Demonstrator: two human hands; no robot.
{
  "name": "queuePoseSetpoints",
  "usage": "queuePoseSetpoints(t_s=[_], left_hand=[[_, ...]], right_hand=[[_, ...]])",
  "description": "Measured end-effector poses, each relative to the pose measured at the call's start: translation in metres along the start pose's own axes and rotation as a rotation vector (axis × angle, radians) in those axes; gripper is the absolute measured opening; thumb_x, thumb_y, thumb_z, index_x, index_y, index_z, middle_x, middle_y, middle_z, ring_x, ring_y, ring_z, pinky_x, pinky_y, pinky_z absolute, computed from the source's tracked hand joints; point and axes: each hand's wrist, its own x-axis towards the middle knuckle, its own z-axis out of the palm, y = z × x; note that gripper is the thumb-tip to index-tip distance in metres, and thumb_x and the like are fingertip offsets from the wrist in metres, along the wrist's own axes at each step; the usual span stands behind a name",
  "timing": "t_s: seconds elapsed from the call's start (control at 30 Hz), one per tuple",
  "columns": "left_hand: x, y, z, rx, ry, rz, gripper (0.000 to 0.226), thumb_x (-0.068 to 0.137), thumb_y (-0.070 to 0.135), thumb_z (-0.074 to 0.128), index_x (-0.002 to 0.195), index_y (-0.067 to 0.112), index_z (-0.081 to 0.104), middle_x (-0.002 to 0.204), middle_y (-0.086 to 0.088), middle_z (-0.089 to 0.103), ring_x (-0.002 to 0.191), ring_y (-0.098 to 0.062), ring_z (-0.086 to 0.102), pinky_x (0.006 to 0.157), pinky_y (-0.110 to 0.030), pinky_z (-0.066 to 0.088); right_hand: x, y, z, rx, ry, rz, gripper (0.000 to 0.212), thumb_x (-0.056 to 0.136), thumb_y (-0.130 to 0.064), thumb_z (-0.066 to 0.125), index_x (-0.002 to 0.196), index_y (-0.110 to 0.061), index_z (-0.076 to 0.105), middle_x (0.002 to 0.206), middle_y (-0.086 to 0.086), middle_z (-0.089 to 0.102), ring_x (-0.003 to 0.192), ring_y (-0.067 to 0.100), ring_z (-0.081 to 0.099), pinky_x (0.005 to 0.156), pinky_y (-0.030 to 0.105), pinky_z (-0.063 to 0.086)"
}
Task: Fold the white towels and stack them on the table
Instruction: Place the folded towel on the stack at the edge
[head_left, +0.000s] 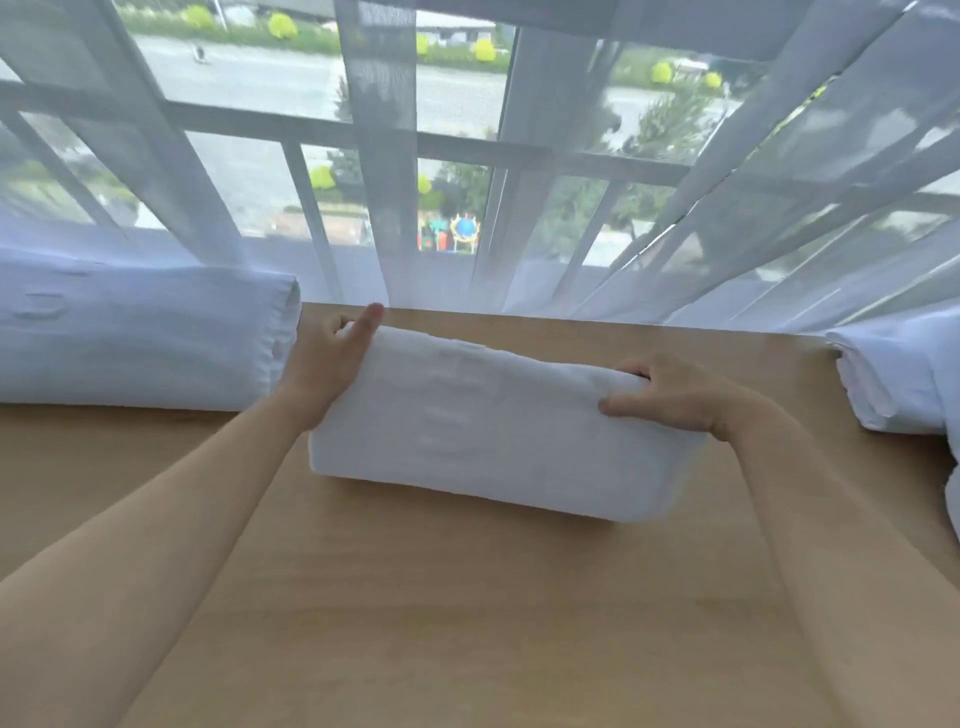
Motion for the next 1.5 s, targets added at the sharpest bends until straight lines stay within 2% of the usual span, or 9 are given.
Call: queuePoseSetpoints(t_s=[0.1,0.23,0.37,0.57,0.67,0.77,0.93,1.1,1.5], left_hand=[[0.022,-0.002,0.016,0.131,0.071,0.003,0.065,0.093,0.064,0.048,0.072,0.003,0.052,0.064,0.016,0.048,0.07,-0.026,0.054,0.061,-0.037,0.036],[0.038,-0.018,0.042,0.373,0.142,-0.014,0.054,0.1,0.06,0.038,0.088,0.012,0.06,0.098,-0.017,0.066,0.098,-0.038,0.06,0.08,-0.042,0.04],[0.044,-0.021,0.055,0.492,0.277,0.039,0.052,0.102,0.053,0.032,0.106,0.012,0.064,0.101,-0.02,0.068,0.097,-0.041,0.061,0.077,-0.042,0.04],[0.027,-0.006,0.051,0.605,0.286,0.255,0.031,0.104,0.029,0.041,0.098,0.01,0.065,0.106,-0.015,0.064,0.105,-0.038,0.056,0.092,-0.046,0.042],[-0.001,0.011,0.067,0.617,0.08,0.531,0.04,0.099,0.041,0.039,0.113,0.019,0.068,0.122,-0.005,0.068,0.122,-0.031,0.057,0.106,-0.044,0.037],[-0.034,0.014,0.099,0.741,-0.259,0.61,0.054,0.097,0.059,0.025,0.141,0.037,0.047,0.161,0.007,0.034,0.151,-0.017,0.024,0.121,-0.035,0.013],[-0.027,0.007,0.112,0.952,-0.25,0.583,0.065,0.099,0.06,0.01,0.159,0.038,0.002,0.169,0.009,0.004,0.155,-0.012,-0.005,0.125,-0.034,-0.006],[-0.019,0.005,0.119,0.964,-0.276,0.539,0.06,0.101,0.053,0.003,0.159,0.038,-0.006,0.168,0.012,-0.005,0.154,-0.01,-0.012,0.124,-0.035,-0.01],[-0.011,-0.018,0.082,0.974,-0.122,0.19,0.072,0.091,0.074,-0.002,0.156,0.046,-0.01,0.167,0.013,-0.017,0.152,-0.014,-0.022,0.123,-0.047,-0.011]], right_hand=[[0.041,0.008,0.003,-0.059,0.028,-0.019,0.034,0.071,-0.05,0.065,0.09,-0.022,0.07,0.089,-0.002,0.071,0.086,0.019,0.066,0.082,0.042,0.055],[0.082,0.023,0.032,-0.191,0.083,0.013,0.04,0.067,-0.059,0.054,0.091,-0.029,0.064,0.087,-0.01,0.065,0.086,0.017,0.06,0.079,0.037,0.052],[0.096,0.042,0.057,-0.169,0.319,-0.052,0.05,0.068,-0.07,0.042,0.094,-0.032,0.062,0.084,-0.014,0.063,0.082,0.017,0.057,0.073,0.035,0.047],[0.108,0.044,0.055,-0.245,0.292,0.0,0.075,0.077,-0.086,0.017,0.098,-0.034,0.065,0.087,-0.009,0.066,0.092,0.023,0.062,0.071,0.036,0.037],[0.117,0.04,0.04,-0.204,0.104,0.1,0.077,0.082,-0.087,0.016,0.103,-0.035,0.068,0.102,-0.008,0.067,0.107,0.024,0.061,0.078,0.037,0.041],[0.118,0.023,0.032,-0.205,0.035,0.199,0.07,0.092,-0.078,0.017,0.082,-0.025,0.061,0.097,-0.004,0.065,0.104,0.025,0.061,0.088,0.039,0.046],[0.095,-0.018,0.067,-0.259,0.477,-0.004,0.043,0.104,-0.042,0.027,0.117,-0.018,0.06,0.119,0.006,0.064,0.114,0.029,0.054,0.101,0.043,0.033],[0.065,-0.037,0.123,-0.26,0.365,-0.122,0.065,0.099,-0.059,0.008,0.158,-0.032,0.014,0.167,-0.002,0.012,0.154,0.023,0.003,0.123,0.044,-0.009],[0.07,0.026,0.101,-0.197,0.327,0.057,0.062,0.097,-0.06,0.004,0.157,-0.043,0.003,0.167,-0.009,-0.002,0.153,0.016,-0.013,0.124,0.045,0.008]])
